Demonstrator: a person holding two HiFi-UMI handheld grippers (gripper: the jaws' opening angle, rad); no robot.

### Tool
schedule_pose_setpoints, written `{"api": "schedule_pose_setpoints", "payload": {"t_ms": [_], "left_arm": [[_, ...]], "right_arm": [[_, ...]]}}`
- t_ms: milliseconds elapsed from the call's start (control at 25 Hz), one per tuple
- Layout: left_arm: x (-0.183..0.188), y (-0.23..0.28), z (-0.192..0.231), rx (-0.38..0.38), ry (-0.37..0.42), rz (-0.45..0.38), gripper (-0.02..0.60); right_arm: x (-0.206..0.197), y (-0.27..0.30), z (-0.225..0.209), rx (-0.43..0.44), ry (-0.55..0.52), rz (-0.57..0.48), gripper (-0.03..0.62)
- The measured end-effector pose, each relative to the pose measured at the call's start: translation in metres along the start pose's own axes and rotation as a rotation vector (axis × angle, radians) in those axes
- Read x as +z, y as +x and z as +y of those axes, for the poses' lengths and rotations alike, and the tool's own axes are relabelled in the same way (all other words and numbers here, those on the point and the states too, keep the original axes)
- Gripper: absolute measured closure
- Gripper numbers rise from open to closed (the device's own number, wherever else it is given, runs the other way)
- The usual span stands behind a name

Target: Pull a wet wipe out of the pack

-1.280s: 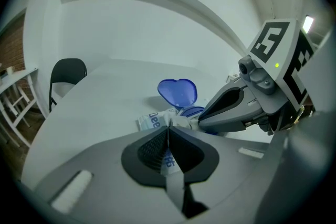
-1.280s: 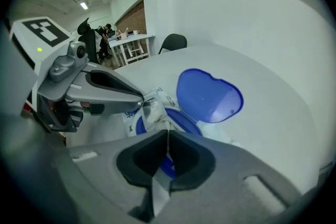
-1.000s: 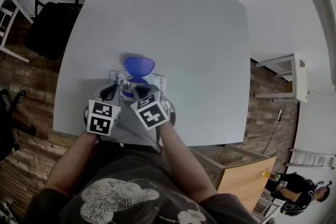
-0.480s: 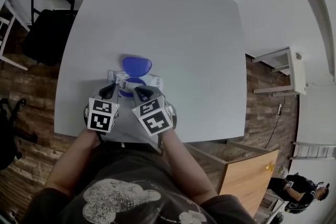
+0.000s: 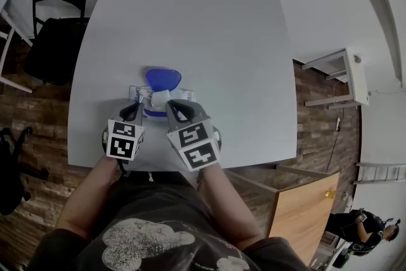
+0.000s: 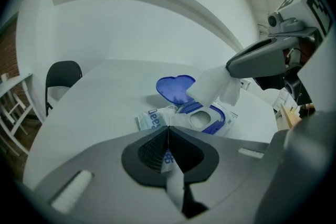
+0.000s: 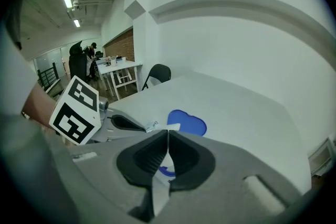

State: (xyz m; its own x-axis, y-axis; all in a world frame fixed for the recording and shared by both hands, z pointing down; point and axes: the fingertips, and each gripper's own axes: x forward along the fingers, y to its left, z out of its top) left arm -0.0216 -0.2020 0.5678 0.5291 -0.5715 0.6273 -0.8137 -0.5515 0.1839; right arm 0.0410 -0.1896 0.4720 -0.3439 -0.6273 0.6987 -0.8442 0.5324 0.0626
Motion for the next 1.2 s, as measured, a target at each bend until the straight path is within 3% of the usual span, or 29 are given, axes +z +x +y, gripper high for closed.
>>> {"api": "schedule_pose_setpoints", "payload": {"t_ms": [360, 680, 920, 1200], "left_arm": [[0.0, -0.001, 0.0, -0.022, 0.016, -0.01, 0.552], [0.016, -0.017, 0.009, -0.001, 0.003, -0.135, 0.471], [0.02, -0.044, 0.009, 0.055, -0.012, -0.182, 0.469], [0.01, -0.094, -0.034, 0.096, -0.022, -0.238, 0.504]], "right_arm": [[-0.008, -0.006, -0.006, -0.05, 0.03, -0.035, 0.594], [-0.012, -0.019, -0.02, -0.105, 0.05, -0.081, 0.594], [-0.018, -0.041, -0.022, -0.106, 0.05, -0.121, 0.593], [-0.04, -0.088, -0.008, -0.101, 0.032, -0.193, 0.594]]}}
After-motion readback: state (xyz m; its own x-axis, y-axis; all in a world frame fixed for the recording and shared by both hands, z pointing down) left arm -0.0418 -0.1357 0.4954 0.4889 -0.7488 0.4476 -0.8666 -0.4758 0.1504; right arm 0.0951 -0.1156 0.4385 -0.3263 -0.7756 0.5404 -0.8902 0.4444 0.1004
